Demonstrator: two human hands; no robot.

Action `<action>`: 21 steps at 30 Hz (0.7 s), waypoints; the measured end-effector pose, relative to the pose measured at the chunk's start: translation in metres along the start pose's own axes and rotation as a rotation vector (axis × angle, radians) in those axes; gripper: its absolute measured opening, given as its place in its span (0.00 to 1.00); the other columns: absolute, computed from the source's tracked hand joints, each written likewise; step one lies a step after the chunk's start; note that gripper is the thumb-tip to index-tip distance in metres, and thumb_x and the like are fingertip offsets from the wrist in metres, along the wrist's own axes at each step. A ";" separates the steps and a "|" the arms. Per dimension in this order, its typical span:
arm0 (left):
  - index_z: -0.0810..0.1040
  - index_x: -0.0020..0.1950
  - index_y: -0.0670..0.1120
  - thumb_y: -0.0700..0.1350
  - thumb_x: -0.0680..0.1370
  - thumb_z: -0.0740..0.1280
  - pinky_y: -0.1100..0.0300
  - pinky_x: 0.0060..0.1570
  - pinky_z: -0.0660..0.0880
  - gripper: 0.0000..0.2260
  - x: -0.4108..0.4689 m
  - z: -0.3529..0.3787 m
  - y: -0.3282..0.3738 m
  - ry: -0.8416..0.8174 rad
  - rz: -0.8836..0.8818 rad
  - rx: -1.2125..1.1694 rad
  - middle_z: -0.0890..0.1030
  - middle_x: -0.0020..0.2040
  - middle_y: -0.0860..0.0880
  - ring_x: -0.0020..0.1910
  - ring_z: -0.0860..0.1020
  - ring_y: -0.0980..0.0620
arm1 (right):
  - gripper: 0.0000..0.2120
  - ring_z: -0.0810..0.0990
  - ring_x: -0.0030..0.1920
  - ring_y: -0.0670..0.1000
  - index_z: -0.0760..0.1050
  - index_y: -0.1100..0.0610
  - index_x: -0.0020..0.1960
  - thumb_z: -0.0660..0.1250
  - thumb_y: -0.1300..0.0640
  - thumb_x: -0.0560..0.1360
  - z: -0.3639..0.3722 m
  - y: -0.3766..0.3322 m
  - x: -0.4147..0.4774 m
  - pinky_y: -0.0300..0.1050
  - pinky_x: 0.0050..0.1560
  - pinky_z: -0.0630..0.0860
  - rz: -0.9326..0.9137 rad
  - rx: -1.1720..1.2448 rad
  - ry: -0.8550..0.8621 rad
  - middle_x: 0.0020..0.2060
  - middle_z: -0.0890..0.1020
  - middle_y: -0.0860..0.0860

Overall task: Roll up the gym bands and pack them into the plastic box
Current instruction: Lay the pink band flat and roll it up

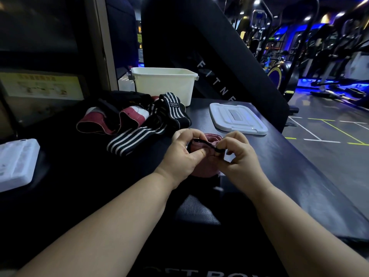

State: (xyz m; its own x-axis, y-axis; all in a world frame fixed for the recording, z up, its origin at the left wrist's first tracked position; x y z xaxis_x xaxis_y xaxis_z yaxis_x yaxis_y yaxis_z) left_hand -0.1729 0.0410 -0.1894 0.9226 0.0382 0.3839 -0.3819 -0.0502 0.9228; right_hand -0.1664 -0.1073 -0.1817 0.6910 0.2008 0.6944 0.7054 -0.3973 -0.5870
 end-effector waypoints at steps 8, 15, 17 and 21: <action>0.77 0.40 0.62 0.41 0.70 0.75 0.61 0.57 0.75 0.15 0.001 -0.001 0.000 0.041 0.044 0.095 0.70 0.58 0.51 0.52 0.76 0.57 | 0.11 0.68 0.46 0.46 0.72 0.49 0.41 0.71 0.59 0.63 0.001 -0.006 0.002 0.27 0.51 0.63 -0.188 -0.185 0.043 0.41 0.70 0.37; 0.77 0.43 0.61 0.43 0.71 0.74 0.56 0.59 0.76 0.12 0.004 -0.003 -0.001 -0.018 0.052 0.112 0.69 0.61 0.50 0.56 0.76 0.54 | 0.08 0.72 0.46 0.54 0.79 0.57 0.38 0.76 0.59 0.62 0.000 -0.001 0.003 0.24 0.53 0.60 -0.188 -0.261 0.068 0.41 0.72 0.41; 0.79 0.45 0.60 0.49 0.69 0.73 0.53 0.57 0.78 0.08 0.002 -0.005 -0.001 -0.101 -0.001 0.037 0.70 0.63 0.49 0.57 0.77 0.49 | 0.09 0.71 0.47 0.54 0.80 0.57 0.41 0.76 0.57 0.63 -0.002 0.003 0.000 0.24 0.54 0.60 -0.150 -0.263 0.087 0.42 0.71 0.39; 0.81 0.47 0.54 0.44 0.71 0.69 0.58 0.51 0.77 0.07 0.000 -0.008 -0.002 -0.193 -0.066 -0.129 0.70 0.64 0.45 0.50 0.79 0.51 | 0.12 0.70 0.50 0.54 0.80 0.57 0.44 0.75 0.54 0.64 -0.010 0.013 -0.003 0.23 0.55 0.59 -0.084 -0.280 0.121 0.44 0.71 0.43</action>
State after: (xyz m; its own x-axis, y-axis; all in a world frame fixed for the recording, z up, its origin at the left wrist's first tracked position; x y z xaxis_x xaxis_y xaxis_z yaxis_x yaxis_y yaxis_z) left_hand -0.1723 0.0491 -0.1914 0.9342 -0.1553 0.3212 -0.3131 0.0747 0.9468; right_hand -0.1608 -0.1221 -0.1867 0.5963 0.1421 0.7900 0.6768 -0.6182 -0.3996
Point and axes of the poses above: each hand's wrist, its own x-axis towards the middle knuckle, its own z-axis out of the palm, y = z × x, the point moved 4 cm from there along x, towards the middle knuckle
